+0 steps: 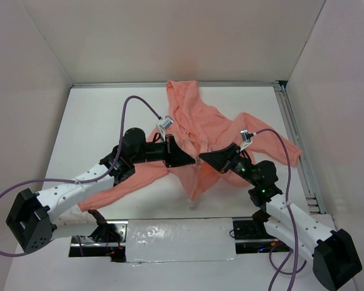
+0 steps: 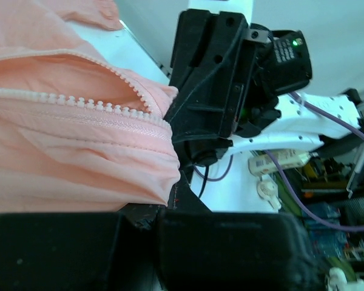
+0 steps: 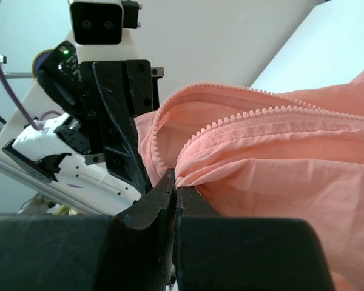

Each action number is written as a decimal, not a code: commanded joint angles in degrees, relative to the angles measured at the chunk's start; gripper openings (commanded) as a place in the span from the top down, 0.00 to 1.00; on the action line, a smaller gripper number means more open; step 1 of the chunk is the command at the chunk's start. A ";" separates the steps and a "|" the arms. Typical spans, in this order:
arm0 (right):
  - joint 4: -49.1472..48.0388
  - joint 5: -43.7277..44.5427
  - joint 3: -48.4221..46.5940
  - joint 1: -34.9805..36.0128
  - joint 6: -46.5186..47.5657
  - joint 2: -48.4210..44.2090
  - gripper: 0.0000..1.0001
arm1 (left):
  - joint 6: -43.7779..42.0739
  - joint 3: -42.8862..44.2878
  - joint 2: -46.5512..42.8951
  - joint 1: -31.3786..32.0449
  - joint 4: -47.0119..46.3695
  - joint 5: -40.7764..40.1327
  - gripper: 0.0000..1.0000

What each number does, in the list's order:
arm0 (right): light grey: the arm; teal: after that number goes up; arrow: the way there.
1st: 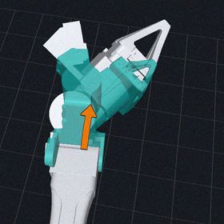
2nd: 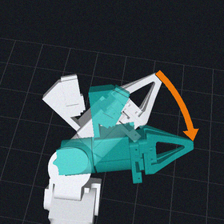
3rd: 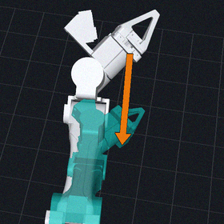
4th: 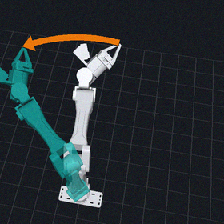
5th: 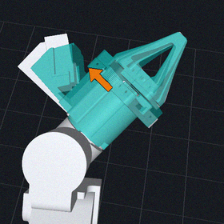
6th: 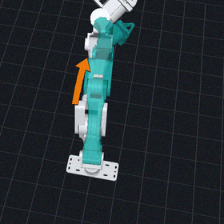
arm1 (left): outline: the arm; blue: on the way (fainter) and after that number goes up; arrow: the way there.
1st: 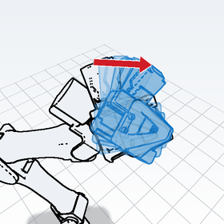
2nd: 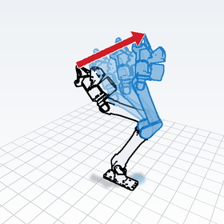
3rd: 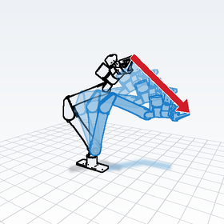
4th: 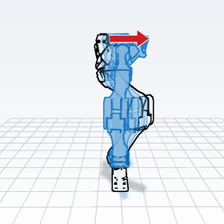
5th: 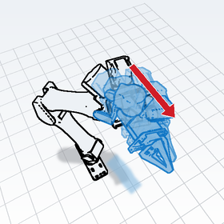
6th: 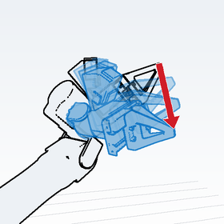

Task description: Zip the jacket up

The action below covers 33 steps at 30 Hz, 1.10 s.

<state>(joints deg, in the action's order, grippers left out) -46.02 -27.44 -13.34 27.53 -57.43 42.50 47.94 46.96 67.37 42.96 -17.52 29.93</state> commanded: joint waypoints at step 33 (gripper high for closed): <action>59.64 30.24 -16.45 13.41 13.14 13.55 1.00 | -2.70 -10.03 -4.52 -5.08 10.83 -0.22 1.00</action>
<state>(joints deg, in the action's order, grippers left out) -0.38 -7.55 -28.49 37.32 -45.04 50.41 45.89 41.08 65.32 37.32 -12.45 33.54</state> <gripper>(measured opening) 0.018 0.043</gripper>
